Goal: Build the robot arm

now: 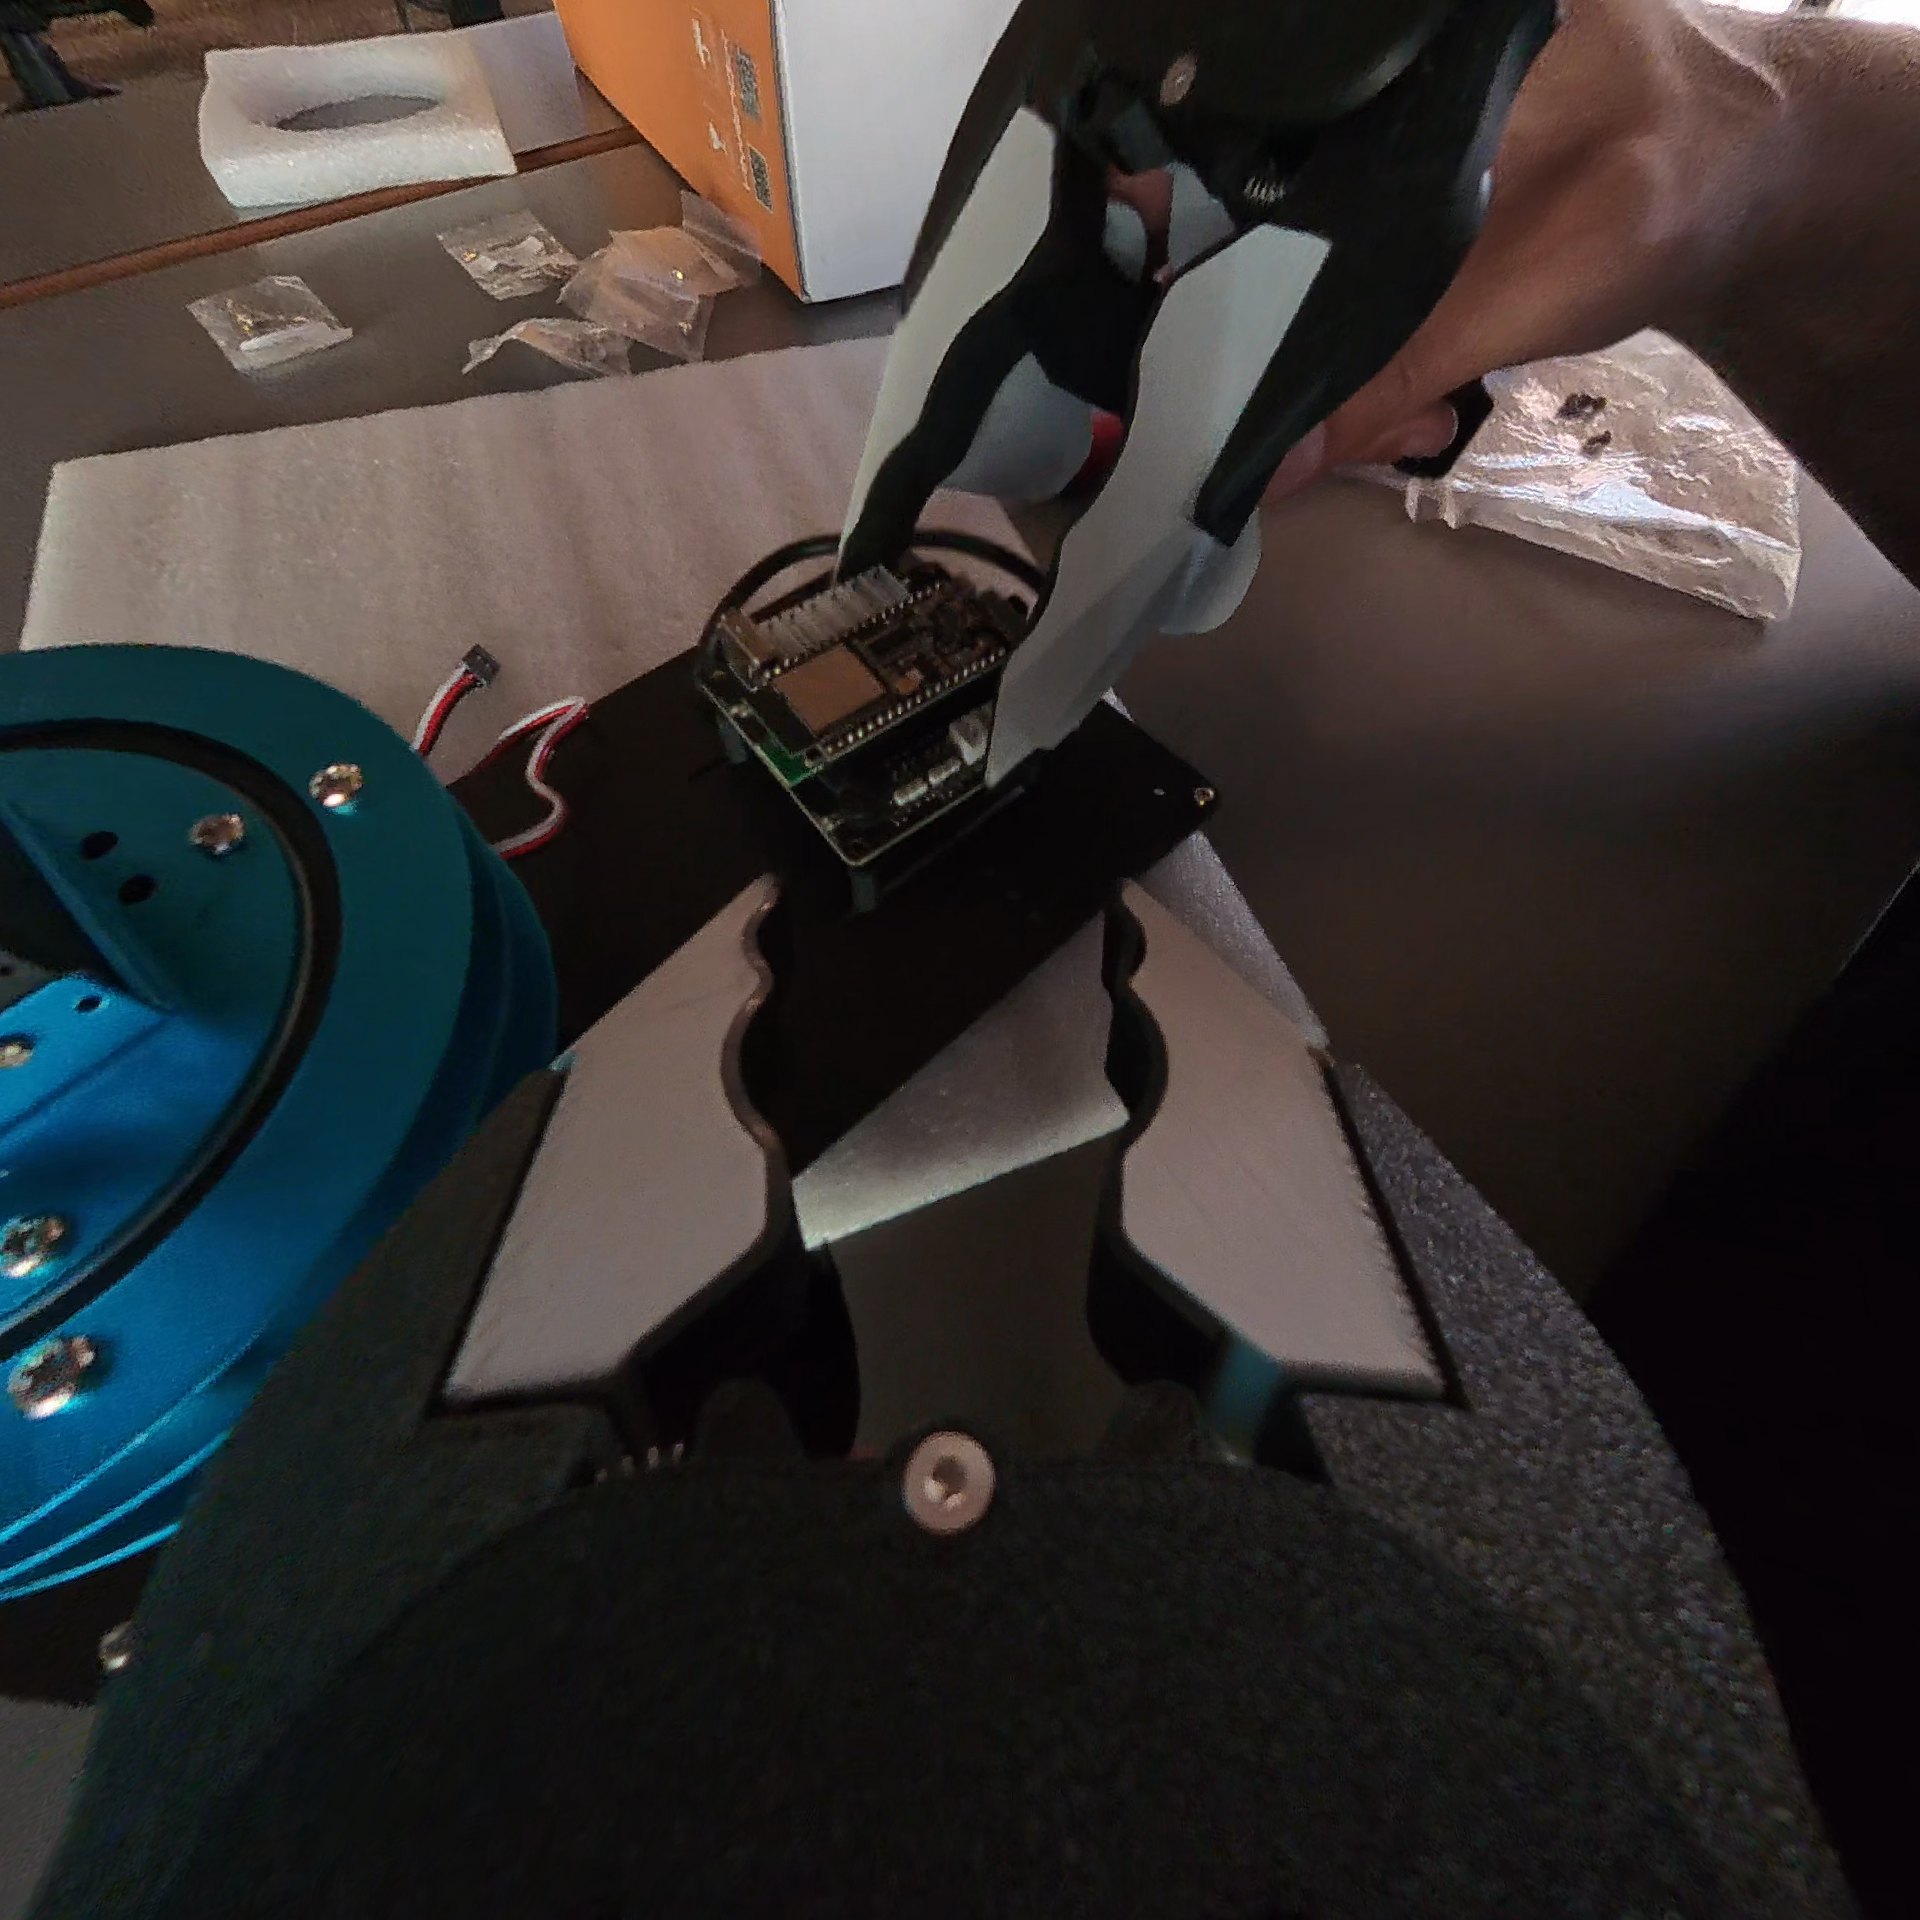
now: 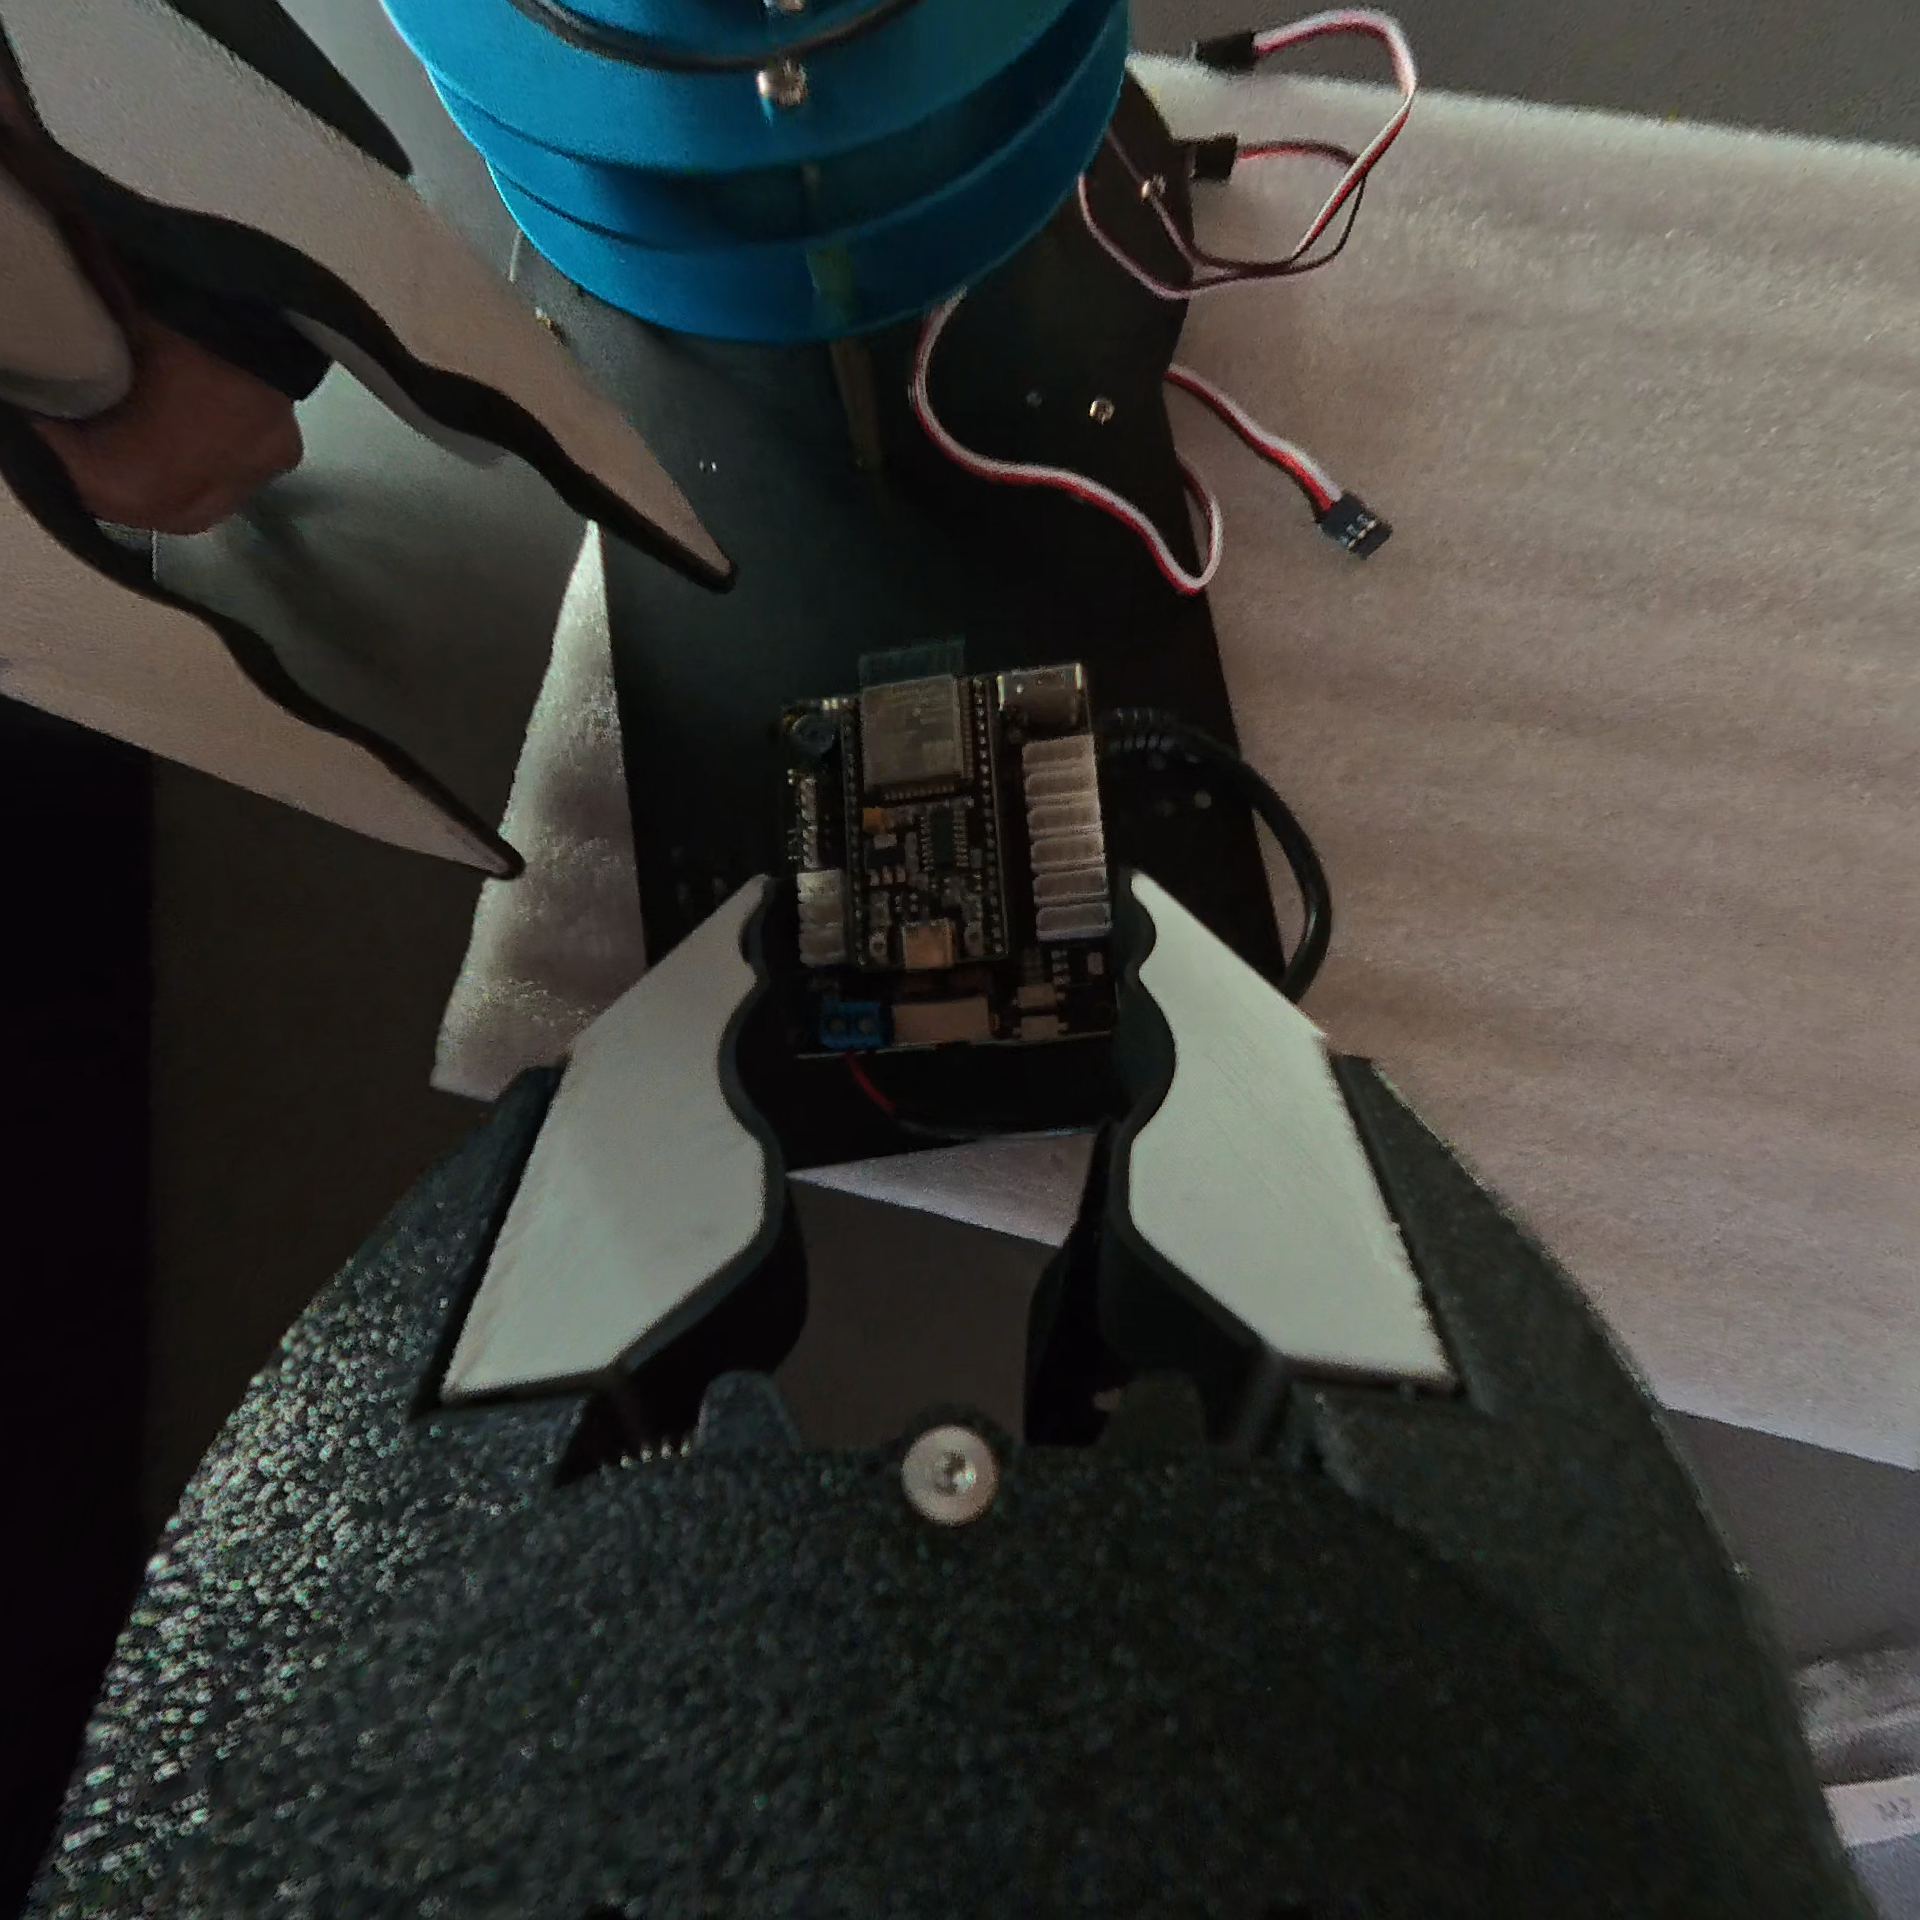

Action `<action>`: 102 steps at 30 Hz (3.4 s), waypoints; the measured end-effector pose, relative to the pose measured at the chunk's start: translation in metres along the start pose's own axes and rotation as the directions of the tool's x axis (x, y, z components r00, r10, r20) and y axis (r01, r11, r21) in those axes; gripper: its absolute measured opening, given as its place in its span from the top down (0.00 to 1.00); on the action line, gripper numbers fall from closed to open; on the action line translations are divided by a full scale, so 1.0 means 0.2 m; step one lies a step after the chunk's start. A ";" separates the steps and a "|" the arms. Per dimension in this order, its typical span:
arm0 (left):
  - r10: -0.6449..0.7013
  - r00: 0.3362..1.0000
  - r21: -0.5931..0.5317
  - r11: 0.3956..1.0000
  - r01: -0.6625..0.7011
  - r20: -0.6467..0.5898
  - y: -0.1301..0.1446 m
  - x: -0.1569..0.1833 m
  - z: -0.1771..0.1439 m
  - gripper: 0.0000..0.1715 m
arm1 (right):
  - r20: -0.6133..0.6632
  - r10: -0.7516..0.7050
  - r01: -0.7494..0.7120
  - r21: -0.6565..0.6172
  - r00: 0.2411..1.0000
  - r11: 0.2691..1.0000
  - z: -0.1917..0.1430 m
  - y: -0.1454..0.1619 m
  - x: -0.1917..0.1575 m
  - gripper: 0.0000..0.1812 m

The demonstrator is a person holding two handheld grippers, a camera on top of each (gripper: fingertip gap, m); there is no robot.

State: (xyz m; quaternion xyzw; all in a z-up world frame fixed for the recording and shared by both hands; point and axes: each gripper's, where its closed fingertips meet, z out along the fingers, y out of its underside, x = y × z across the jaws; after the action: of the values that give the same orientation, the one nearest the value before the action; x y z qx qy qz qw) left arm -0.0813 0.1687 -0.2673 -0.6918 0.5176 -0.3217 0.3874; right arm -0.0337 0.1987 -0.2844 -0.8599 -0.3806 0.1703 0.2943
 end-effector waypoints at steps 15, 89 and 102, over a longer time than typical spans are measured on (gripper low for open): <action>-0.014 1.000 -0.086 0.996 0.013 -0.022 0.04 0.01 0.10 0.65 | 0.060 0.045 -0.052 0.125 0.997 0.991 -0.11 -0.13 0.25 0.72; -0.075 0.996 -0.110 0.991 0.070 -0.040 0.01 -0.01 0.14 0.69 | 0.218 0.324 -0.375 0.265 0.921 0.888 -0.09 0.10 -0.08 0.75; -0.073 0.997 -0.112 0.991 0.070 -0.021 0.08 0.02 0.07 0.77 | 0.197 0.291 -0.339 0.289 0.936 0.895 -0.11 0.11 -0.15 0.80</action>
State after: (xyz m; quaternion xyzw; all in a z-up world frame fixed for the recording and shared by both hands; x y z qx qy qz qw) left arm -0.0753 0.1647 -0.2878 -0.7263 0.5145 -0.3145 0.3300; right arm -0.0285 0.1562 -0.2791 -0.8363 -0.2242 0.3386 0.3683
